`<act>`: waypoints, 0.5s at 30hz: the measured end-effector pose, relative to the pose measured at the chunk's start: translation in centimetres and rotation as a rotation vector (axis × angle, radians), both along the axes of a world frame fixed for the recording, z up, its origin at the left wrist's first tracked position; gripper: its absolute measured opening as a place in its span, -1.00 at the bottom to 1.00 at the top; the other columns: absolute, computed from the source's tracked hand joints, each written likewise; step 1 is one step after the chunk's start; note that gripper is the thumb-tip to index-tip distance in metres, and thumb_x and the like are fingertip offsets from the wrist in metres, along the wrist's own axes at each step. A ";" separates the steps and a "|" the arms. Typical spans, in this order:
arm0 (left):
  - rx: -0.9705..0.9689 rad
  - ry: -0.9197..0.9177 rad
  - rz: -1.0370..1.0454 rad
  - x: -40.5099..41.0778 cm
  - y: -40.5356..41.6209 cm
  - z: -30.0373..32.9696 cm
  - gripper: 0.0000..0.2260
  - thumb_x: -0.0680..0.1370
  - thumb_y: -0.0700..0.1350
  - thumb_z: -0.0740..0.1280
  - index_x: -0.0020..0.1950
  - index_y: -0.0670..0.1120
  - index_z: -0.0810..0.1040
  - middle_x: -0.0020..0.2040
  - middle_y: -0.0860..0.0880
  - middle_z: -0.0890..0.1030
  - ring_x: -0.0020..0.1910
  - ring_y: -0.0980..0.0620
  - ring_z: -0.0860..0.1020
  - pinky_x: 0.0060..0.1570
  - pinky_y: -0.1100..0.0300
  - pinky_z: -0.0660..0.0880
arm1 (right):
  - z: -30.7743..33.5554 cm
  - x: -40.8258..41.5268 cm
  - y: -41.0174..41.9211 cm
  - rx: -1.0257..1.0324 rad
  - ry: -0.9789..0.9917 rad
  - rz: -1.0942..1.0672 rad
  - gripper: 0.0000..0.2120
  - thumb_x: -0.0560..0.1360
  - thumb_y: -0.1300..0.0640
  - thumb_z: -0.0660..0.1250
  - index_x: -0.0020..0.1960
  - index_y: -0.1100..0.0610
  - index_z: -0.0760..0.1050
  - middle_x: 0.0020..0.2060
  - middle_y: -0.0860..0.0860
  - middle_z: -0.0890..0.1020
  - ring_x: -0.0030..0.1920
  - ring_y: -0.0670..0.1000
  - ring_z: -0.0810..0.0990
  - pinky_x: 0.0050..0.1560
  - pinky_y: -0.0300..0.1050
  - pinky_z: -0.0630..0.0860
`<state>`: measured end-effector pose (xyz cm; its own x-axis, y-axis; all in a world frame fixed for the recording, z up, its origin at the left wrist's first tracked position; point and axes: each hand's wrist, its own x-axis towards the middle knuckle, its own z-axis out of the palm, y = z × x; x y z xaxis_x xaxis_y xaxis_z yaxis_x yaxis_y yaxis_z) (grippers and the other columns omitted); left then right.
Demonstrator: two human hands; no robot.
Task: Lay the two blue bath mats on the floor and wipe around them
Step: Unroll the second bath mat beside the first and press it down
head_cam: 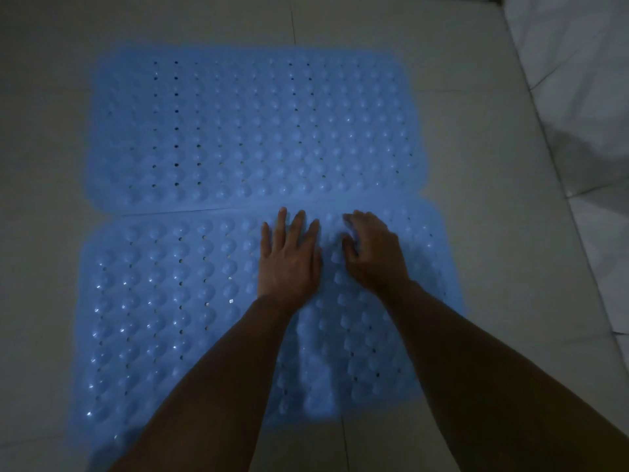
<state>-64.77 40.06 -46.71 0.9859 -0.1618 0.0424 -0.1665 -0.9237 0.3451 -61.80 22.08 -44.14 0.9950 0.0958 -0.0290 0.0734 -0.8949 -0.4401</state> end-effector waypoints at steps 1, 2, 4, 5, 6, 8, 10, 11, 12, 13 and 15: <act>0.023 0.033 -0.026 0.0 -0.8 -0.3 -0.45 0.66 0.10 0.03 0.59 -0.08 0.35 0.63 -0.16 0.26 0.66 -0.26 0.04 0.55 -0.39 0.06 | 0.5 0.6 -0.6 -0.016 -0.060 0.019 -0.56 0.58 -0.05 0.20 0.35 0.14 0.55 0.28 0.14 0.61 0.32 0.22 0.55 0.28 0.19 0.53; 0.049 0.062 -0.043 0.0 -1.6 -0.6 -0.41 0.65 0.15 0.01 0.63 -0.07 0.29 0.66 -0.17 0.18 0.67 -0.26 -0.01 0.55 -0.40 0.00 | 0.8 1.3 -1.0 -0.038 -0.125 0.034 -0.62 0.58 0.01 0.25 0.31 0.16 0.56 0.22 0.14 0.63 0.26 0.23 0.57 0.22 0.17 0.56; 0.117 0.091 -0.048 -0.1 -2.8 -1.4 -0.35 0.65 0.26 0.00 0.68 -0.04 0.16 0.70 -0.15 0.02 0.67 -0.25 -0.11 0.56 -0.39 -0.11 | 1.0 2.4 -1.6 -0.067 -0.191 0.036 -0.66 0.57 0.06 0.28 0.27 0.19 0.57 0.18 0.15 0.62 0.23 0.26 0.56 0.20 0.17 0.56; 0.148 0.094 -0.046 -0.1 -3.1 -1.7 -0.32 0.65 0.30 0.00 0.69 -0.03 0.12 0.70 -0.15 -0.03 0.67 -0.25 -0.15 0.56 -0.38 -0.14 | 0.9 2.7 -1.7 -0.072 -0.188 0.032 -0.66 0.57 0.06 0.28 0.28 0.18 0.57 0.20 0.15 0.61 0.26 0.26 0.55 0.23 0.17 0.54; 0.169 0.091 -0.042 -0.2 -3.2 -2.0 -0.31 0.65 0.32 0.00 0.69 -0.03 0.09 0.71 -0.15 -0.05 0.67 -0.24 -0.16 0.56 -0.38 -0.15 | 0.6 2.9 -1.8 -0.081 -0.181 0.035 -0.66 0.57 0.06 0.28 0.28 0.17 0.56 0.21 0.16 0.61 0.28 0.26 0.53 0.26 0.17 0.52; 0.173 0.089 -0.034 -0.3 -3.2 -2.2 -0.29 0.64 0.33 0.01 0.69 -0.03 0.10 0.71 -0.14 -0.04 0.67 -0.24 -0.15 0.56 -0.37 -0.14 | -0.4 3.2 -2.1 -0.098 -0.172 0.051 -0.66 0.58 0.05 0.28 0.30 0.17 0.55 0.22 0.17 0.60 0.30 0.28 0.52 0.29 0.17 0.48; 0.160 0.091 -0.036 -0.6 -3.1 -2.1 -0.30 0.65 0.33 0.02 0.69 -0.04 0.12 0.71 -0.14 -0.04 0.67 -0.24 -0.15 0.56 -0.37 -0.12 | -1.1 2.8 -2.4 -0.094 -0.169 0.049 -0.64 0.60 0.03 0.26 0.31 0.18 0.55 0.24 0.19 0.59 0.32 0.29 0.51 0.33 0.19 0.47; 0.156 0.088 -0.036 -0.8 -3.1 -2.2 -0.30 0.65 0.33 0.03 0.69 -0.04 0.13 0.71 -0.14 -0.04 0.67 -0.24 -0.15 0.56 -0.37 -0.12 | -1.2 2.6 -2.4 -0.086 -0.162 0.040 -0.63 0.61 0.01 0.24 0.32 0.17 0.55 0.26 0.18 0.59 0.34 0.29 0.50 0.36 0.20 0.46; 0.153 0.093 -0.037 -0.8 -3.1 -2.1 -0.30 0.65 0.33 0.03 0.69 -0.04 0.13 0.71 -0.14 -0.04 0.67 -0.23 -0.15 0.56 -0.37 -0.12 | -1.4 2.4 -2.3 -0.080 -0.152 0.028 -0.62 0.61 -0.01 0.23 0.33 0.16 0.55 0.28 0.17 0.58 0.36 0.29 0.49 0.37 0.21 0.45; 0.151 0.099 -0.037 -0.7 -3.0 -2.1 -0.30 0.65 0.33 0.03 0.69 -0.04 0.12 0.71 -0.14 -0.05 0.67 -0.23 -0.16 0.57 -0.37 -0.12 | -1.4 2.4 -2.3 -0.072 -0.140 0.021 -0.62 0.62 -0.02 0.22 0.33 0.14 0.55 0.29 0.16 0.58 0.37 0.28 0.49 0.38 0.22 0.45; 0.141 0.090 -0.037 -0.6 -3.0 -2.1 -0.30 0.65 0.32 0.04 0.69 -0.05 0.12 0.71 -0.13 -0.06 0.67 -0.22 -0.16 0.56 -0.37 -0.11 | -1.3 2.6 -2.4 -0.054 -0.118 0.022 -0.64 0.64 -0.03 0.22 0.33 0.13 0.55 0.29 0.15 0.57 0.38 0.26 0.49 0.39 0.22 0.43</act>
<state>-65.33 37.10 -48.85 0.9781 -0.1957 -0.0715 -0.1750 -0.9579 0.2277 -59.16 19.64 -45.41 0.9895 0.1188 0.0825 0.1414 -0.9146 -0.3788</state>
